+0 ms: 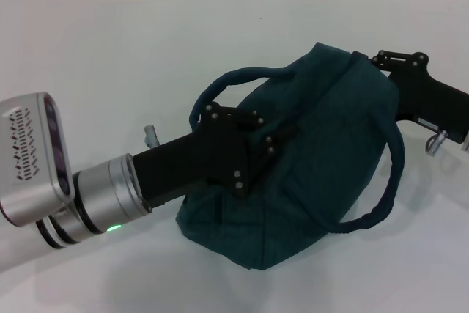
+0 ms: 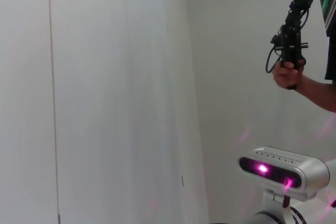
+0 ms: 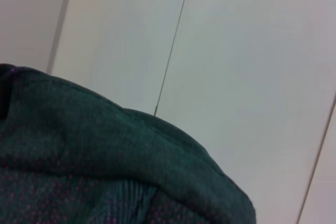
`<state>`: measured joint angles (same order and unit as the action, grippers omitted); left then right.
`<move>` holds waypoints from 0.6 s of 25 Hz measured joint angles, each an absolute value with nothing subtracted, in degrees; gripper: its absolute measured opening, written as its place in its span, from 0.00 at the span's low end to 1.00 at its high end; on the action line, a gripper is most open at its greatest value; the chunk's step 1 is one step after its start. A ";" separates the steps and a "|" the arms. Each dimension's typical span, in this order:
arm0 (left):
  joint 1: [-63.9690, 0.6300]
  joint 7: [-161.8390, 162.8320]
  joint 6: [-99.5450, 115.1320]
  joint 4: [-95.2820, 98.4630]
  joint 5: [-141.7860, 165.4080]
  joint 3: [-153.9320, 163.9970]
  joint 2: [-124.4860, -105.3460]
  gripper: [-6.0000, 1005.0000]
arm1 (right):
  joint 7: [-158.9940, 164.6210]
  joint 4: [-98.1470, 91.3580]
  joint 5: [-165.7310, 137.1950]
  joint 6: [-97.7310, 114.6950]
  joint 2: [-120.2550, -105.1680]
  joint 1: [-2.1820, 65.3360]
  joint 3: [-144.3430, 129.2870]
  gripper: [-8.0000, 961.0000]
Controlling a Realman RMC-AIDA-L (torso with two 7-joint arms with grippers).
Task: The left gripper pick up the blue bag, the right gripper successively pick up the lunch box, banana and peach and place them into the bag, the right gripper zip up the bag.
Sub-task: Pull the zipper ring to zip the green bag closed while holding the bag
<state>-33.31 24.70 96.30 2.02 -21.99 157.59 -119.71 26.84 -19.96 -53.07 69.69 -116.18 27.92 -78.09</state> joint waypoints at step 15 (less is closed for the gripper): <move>-33.19 24.61 96.22 2.20 -23.38 157.49 -119.71 0.10 | 26.97 -19.56 -53.09 63.81 -115.93 27.96 -77.48 0.05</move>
<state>-33.19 24.61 96.22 2.20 -23.38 157.49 -119.71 26.97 -19.56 -53.09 63.81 -115.93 27.96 -77.48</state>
